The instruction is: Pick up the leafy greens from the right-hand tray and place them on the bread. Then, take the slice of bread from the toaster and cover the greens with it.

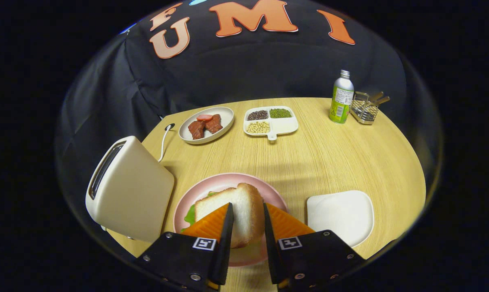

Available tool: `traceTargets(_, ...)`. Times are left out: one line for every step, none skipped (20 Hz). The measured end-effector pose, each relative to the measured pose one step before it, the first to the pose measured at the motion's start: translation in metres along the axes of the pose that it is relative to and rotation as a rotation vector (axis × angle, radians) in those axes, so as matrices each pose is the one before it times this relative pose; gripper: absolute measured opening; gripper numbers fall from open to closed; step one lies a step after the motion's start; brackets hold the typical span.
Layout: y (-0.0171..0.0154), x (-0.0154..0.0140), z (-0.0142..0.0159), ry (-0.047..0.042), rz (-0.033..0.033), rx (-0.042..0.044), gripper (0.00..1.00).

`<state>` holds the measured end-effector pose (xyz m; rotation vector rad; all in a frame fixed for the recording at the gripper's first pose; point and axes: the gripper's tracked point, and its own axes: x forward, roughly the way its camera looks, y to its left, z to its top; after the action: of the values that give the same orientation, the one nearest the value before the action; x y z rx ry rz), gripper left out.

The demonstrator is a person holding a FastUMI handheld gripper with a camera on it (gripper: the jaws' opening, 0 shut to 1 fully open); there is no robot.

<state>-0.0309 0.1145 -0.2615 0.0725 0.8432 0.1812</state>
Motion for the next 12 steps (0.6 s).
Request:
traceTargets(-0.00337,-0.00022,-0.00195,0.01199,-0.00365,-0.00059,0.44)
traceTargets(-0.00210,0.00037,-0.00073,0.00282,-0.00252,-0.00356,0.45)
traceTargets(-0.00319,0.00058,0.00033,-0.00079,-0.00425,-0.00914,0.48)
traceTargets(-0.00312,-0.00025,-0.00086,0.00321,-0.00722,-0.01444,0.50)
traceTargets(-0.00366,-0.00087,-0.00097,0.00153,-0.01027,-0.01870,0.53)
traceTargets(-0.00253,-0.00195,-0.00156,0.00500,0.00084,-0.01126,0.54)
traceTargets(-0.00312,-0.00280,0.00155,-0.00028,0.00321,-0.00002,0.54)
traceTargets(-0.00323,-0.00264,0.00162,-0.00421,-0.00230,0.00256,0.53)
traceTargets(-0.00606,-0.00363,0.00314,-0.00476,-0.00519,0.00099,0.53)
traceTargets(-0.00658,-0.00435,0.00368,-0.00852,-0.00516,0.00019,0.53)
traceTargets(-0.00696,-0.00333,0.00475,-0.00979,-0.00752,-0.00167,0.54)
traceTargets(-0.00909,-0.00705,0.00719,-0.01571,-0.00946,-0.00178,0.55)
